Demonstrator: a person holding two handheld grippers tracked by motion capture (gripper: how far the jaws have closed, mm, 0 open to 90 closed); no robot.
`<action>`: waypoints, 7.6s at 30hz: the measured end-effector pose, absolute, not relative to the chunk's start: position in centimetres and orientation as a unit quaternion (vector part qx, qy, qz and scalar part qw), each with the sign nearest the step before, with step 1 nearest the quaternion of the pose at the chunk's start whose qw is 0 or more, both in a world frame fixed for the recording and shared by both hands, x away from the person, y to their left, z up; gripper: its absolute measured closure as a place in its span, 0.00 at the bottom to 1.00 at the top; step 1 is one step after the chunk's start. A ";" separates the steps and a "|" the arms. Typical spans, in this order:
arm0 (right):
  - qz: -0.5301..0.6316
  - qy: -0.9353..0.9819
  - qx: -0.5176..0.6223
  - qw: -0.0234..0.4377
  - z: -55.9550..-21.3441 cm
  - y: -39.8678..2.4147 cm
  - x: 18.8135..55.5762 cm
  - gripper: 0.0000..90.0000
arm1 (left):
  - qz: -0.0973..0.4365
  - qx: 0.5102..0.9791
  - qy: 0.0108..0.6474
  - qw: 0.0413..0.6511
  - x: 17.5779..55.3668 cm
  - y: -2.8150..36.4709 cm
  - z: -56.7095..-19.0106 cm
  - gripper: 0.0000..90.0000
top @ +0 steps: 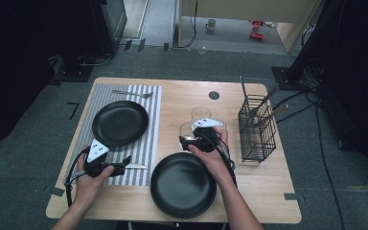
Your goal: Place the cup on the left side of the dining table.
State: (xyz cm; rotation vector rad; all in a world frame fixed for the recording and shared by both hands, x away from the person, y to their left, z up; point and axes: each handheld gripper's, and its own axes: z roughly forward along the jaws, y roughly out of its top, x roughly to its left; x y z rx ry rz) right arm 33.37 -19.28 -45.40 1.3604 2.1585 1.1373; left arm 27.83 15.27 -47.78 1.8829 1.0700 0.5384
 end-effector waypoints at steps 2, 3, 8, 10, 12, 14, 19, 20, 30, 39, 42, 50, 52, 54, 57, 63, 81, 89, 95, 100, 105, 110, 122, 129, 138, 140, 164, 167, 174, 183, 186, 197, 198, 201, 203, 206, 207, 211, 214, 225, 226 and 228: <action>0.403 0.763 0.475 0.172 -44.8 -19.0 33.1 0.21 | 0.214 0.757 0.428 0.445 28.0 14.9 -47.6 0.03; 0.404 0.764 0.472 0.172 -44.5 -18.9 33.0 0.21 | 0.212 0.758 0.425 0.447 28.0 14.7 -47.5 0.03; 0.414 0.768 0.458 0.168 -43.1 -18.6 32.5 0.21 | 0.200 0.765 0.408 0.457 28.3 13.4 -47.1 0.03; 0.417 0.767 0.458 0.166 -42.6 -18.5 32.3 0.21 | 0.190 0.768 0.401 0.461 28.5 12.9 -47.0 0.03; 0.419 0.767 0.457 0.164 -42.2 -18.5 32.3 0.21 | 0.188 0.769 0.396 0.465 28.6 12.3 -46.9 0.03; 0.419 0.769 0.455 0.163 -41.9 -18.3 32.2 0.21 | 0.186 0.772 0.390 0.467 28.7 11.7 -46.7 0.03; 0.428 0.770 0.445 0.159 -40.8 -18.1 31.9 0.21 | 0.180 0.775 0.371 0.480 29.1 10.3 -46.0 0.03; 0.429 0.771 0.444 0.158 -40.5 -18.0 31.8 0.21 | 0.180 0.776 0.366 0.482 29.2 10.0 -45.9 0.03; 0.443 0.771 0.431 0.153 -38.7 -17.8 31.0 0.21 | 0.154 0.781 0.318 0.515 29.7 7.3 -45.1 0.03; 0.453 0.773 0.419 0.143 -38.0 -17.2 30.7 0.21 | 0.142 0.783 0.286 0.533 29.7 5.3 -44.6 0.03; 0.454 0.776 0.415 0.142 -37.9 -17.0 30.5 0.21 | 0.139 0.783 0.279 0.538 29.7 4.7 -44.4 0.03; 0.458 0.779 0.406 0.136 -37.7 -16.6 30.2 0.21 | 0.139 0.781 0.266 0.548 30.0 3.5 -44.3 0.03; 0.458 0.780 0.405 0.134 -37.7 -16.5 30.2 0.21 | 0.139 0.782 0.256 0.551 29.9 3.2 -44.2 0.03; 0.458 0.782 0.402 0.132 -37.7 -16.4 30.1 0.21 | 0.139 0.782 0.252 0.553 29.9 3.0 -44.1 0.03; 0.461 0.783 0.398 0.127 -37.8 -16.3 30.0 0.21 | 0.132 0.781 0.249 0.557 30.0 2.7 -44.1 0.03; 0.460 0.791 0.385 0.119 -37.9 -15.7 29.8 0.21 | 0.127 0.772 0.249 0.571 30.2 2.5 -43.9 0.09; 0.489 0.788 0.362 0.095 -38.0 -16.0 29.0 0.16 | 0.135 0.767 0.244 0.578 30.2 3.6 -44.5 0.24; 0.490 0.783 0.363 0.124 -37.3 -17.2 28.1 0.14 | 0.144 0.761 0.262 0.575 30.5 5.3 -44.7 0.24; 0.494 0.774 0.376 0.127 -37.6 -18.3 27.9 0.14 | 0.151 0.761 0.272 0.569 30.6 6.3 -45.0 0.24; 0.493 0.770 0.384 0.130 -37.7 -19.2 27.7 0.14 | 0.156 0.760 0.283 0.565 30.7 7.0 -45.5 0.24; 0.491 0.766 0.391 0.136 -38.1 -20.2 27.5 0.15 | 0.160 0.758 0.296 0.558 30.9 7.7 -45.9 0.24; 0.490 0.760 0.404 0.137 -38.9 -21.4 27.2 0.15 | 0.163 0.758 0.311 0.549 31.0 8.3 -46.4 0.24; 0.480 0.748 0.438 0.137 -41.2 -24.0 26.5 0.15 | 0.168 0.764 0.338 0.523 31.6 9.4 -47.9 0.24; 0.467 0.741 0.452 0.168 -42.2 -25.2 25.4 0.15 | 0.172 0.770 0.349 0.506 31.7 9.5 -48.6 0.23; 0.457 0.735 0.470 0.173 -44.2 -26.6 24.6 0.15 | 0.177 0.777 0.364 0.482 31.8 9.7 -49.3 0.23; 0.456 0.732 0.476 0.172 -44.6 -27.0 24.4 0.15 | 0.174 0.780 0.366 0.476 31.9 9.7 -49.4 0.23; 0.433 0.721 0.512 0.173 -47.7 -31.1 22.4 0.16 | 0.167 0.788 0.392 0.445 32.7 9.3 -50.1 0.23; 0.429 0.721 0.516 0.173 -48.0 -31.6 22.2 0.16 | 0.169 0.788 0.393 0.443 32.8 9.3 -50.0 0.22; 0.423 0.718 0.524 0.176 -48.5 -32.7 21.5 0.16 | 0.181 0.788 0.389 0.441 32.8 9.1 -49.7 0.21; 0.413 0.717 0.533 0.178 -49.2 -33.9 21.1 0.16 | 0.189 0.787 0.387 0.441 32.8 9.1 -49.7 0.21; 0.408 0.715 0.539 0.179 -49.4 -34.4 20.9 0.16 | 0.191 0.788 0.386 0.440 32.8 9.1 -49.7 0.21; 0.385 0.705 0.565 0.189 -50.7 -36.8 20.5 0.16 | 0.185 0.787 0.397 0.434 32.9 9.1 -49.6 0.16; 0.382 0.704 0.567 0.191 -50.8 -37.0 20.4 0.16 | 0.180 0.786 0.400 0.436 33.0 9.2 -49.5 0.13; 0.378 0.700 0.573 0.195 -51.0 -37.6 20.4 0.16 | 0.181 0.783 0.402 0.439 33.0 9.4 -49.2 0.12; 0.375 0.697 0.578 0.198 -51.1 -38.0 20.3 0.16 | 0.183 0.782 0.402 0.440 32.9 9.4 -49.1 0.11; 0.369 0.694 0.584 0.202 -51.2 -38.5 20.2 0.15 | 0.180 0.782 0.399 0.443 32.8 9.4 -49.1 0.11; 0.366 0.694 0.586 0.204 -51.4 -38.7 20.2 0.15 | 0.179 0.782 0.398 0.445 32.8 9.4 -49.0 0.11; 0.347 0.697 0.590 0.214 -52.0 -39.0 20.2 0.15 | 0.169 0.783 0.395 0.451 32.6 9.5 -48.8 0.09; 0.329 0.702 0.590 0.227 -52.4 -39.1 20.3 0.15 | 0.162 0.784 0.393 0.453 32.4 9.5 -48.6 0.03; 0.310 0.702 0.594 0.242 -52.6 -40.0 20.3 0.07 | 0.158 0.779 0.391 0.464 32.0 9.8 -47.8 0.02; 0.309 0.702 0.594 0.242 -52.6 -40.0 20.3 0.06 | 0.158 0.779 0.391 0.464 32.0 9.9 -47.7 0.02; 0.306 0.701 0.597 0.242 -52.7 -40.0 20.4 0.03 | 0.158 0.777 0.392 0.467 32.0 10.1 -47.5 0.02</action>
